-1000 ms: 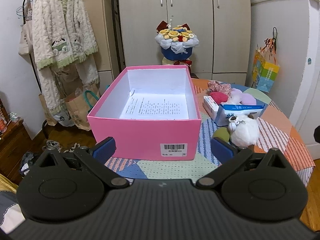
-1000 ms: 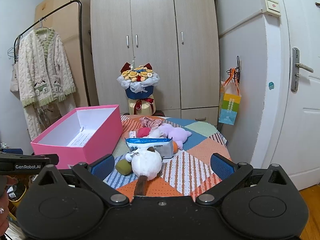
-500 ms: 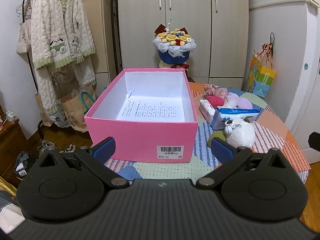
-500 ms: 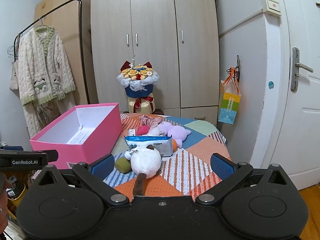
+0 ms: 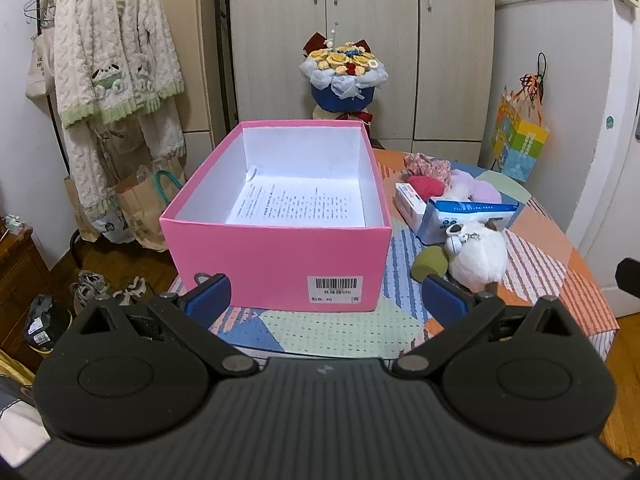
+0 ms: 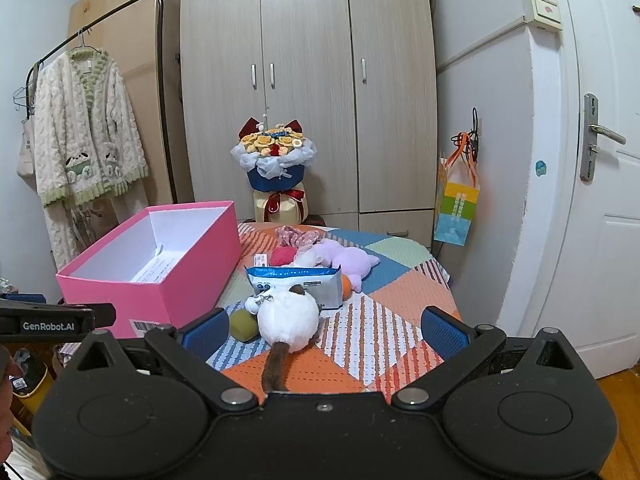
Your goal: Organize soft objects
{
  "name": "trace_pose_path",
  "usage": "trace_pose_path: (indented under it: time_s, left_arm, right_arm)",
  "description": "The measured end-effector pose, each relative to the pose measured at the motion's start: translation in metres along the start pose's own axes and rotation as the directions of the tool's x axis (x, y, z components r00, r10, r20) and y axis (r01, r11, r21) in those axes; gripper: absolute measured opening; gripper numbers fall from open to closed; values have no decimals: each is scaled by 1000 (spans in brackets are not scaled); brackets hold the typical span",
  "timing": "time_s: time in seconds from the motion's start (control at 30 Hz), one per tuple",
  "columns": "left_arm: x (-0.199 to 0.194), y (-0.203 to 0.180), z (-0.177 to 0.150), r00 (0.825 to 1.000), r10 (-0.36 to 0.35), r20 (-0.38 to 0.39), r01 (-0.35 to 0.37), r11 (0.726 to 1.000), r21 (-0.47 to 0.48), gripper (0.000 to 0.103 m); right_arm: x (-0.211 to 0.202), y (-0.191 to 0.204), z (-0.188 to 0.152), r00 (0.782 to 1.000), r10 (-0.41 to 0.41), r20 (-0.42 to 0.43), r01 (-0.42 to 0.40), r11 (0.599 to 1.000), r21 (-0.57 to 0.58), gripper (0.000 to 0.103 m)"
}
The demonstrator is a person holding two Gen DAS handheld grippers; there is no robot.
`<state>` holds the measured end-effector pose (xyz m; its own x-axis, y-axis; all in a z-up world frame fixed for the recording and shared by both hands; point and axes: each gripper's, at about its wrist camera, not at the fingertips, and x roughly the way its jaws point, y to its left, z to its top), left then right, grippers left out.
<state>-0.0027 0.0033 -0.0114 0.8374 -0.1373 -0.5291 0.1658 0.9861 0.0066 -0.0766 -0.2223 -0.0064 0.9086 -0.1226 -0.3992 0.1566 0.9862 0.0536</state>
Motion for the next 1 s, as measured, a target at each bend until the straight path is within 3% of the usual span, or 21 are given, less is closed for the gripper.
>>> trace_pose_path:
  time_s: [1.0]
  left_arm:
    - [3, 0, -4, 1000, -3, -16, 3, 1000, 11, 103]
  right_arm:
    - [-1, 4, -3, 1000, -4, -7, 4, 1000, -12, 103]
